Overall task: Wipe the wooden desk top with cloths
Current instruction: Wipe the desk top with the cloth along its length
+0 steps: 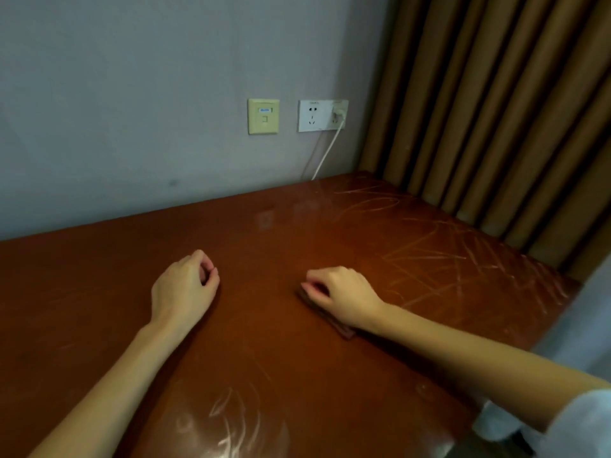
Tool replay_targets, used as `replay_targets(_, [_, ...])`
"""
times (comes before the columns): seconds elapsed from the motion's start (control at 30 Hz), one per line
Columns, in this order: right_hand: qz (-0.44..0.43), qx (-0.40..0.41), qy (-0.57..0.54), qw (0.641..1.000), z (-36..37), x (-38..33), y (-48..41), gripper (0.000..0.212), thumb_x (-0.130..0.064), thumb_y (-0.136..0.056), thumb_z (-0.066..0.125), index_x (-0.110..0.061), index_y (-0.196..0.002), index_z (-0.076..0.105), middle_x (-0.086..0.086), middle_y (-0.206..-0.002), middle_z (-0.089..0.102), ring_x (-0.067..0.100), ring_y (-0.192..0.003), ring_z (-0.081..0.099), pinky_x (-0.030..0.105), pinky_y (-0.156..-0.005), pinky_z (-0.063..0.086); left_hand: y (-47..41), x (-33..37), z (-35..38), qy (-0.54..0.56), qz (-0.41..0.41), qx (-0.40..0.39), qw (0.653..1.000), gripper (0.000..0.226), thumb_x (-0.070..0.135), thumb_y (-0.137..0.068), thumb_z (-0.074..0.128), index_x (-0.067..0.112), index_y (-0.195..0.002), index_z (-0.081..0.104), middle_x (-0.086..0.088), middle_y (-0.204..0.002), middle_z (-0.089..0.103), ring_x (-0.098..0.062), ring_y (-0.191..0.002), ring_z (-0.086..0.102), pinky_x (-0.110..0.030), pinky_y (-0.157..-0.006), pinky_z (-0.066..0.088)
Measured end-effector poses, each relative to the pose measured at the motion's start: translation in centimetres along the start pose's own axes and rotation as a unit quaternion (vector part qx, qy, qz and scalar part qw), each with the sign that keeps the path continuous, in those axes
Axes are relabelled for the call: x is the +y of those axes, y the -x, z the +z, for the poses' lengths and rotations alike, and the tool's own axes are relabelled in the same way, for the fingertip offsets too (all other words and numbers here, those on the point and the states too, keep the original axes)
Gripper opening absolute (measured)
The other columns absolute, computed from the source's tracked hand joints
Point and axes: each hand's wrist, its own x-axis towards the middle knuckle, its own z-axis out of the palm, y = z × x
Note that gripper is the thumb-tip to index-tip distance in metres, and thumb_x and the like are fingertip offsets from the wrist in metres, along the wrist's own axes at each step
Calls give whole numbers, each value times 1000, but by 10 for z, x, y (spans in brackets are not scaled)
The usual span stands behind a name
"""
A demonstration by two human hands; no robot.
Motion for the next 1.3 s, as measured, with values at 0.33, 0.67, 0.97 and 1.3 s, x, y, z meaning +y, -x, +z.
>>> replay_targets(0.33, [239, 68, 53, 967, -21, 97, -17, 31, -36, -99, 40, -17, -93, 64, 4, -83, 66, 24, -77, 63, 33, -66, 49, 75, 58, -14, 5, 94, -59, 994, 6, 32, -92, 54, 28, -87, 52, 13, -74, 52, -6, -70, 52, -24, -56, 44])
replay_targets(0.67, [104, 58, 55, 991, 15, -37, -13, 32, -35, -98, 39, -16, -103, 64, 9, -98, 68, 30, -89, 65, 36, -72, 49, 117, 83, -13, -53, 77, -27, 995, 6, 32, -93, 53, 27, -92, 51, 10, -82, 53, -10, -77, 55, -24, -62, 46])
replay_targets(0.97, [-30, 20, 34, 999, -11, -17, 101, 27, -40, -99, 39, -22, -92, 58, 0, -80, 64, 20, -70, 62, 33, -61, 52, 154, 99, -25, -85, 37, -6, 996, 4, 29, -92, 55, 25, -93, 52, 8, -88, 56, -10, -78, 54, -21, -60, 37])
replay_targets(1.3, [132, 89, 63, 985, -4, 17, 41, 36, -36, -96, 40, -14, -105, 67, 9, -99, 69, 30, -90, 65, 35, -74, 51, 186, 139, -16, -51, 45, 2, 998, 4, 30, -93, 52, 26, -92, 51, 9, -88, 53, -10, -79, 51, -22, -63, 36])
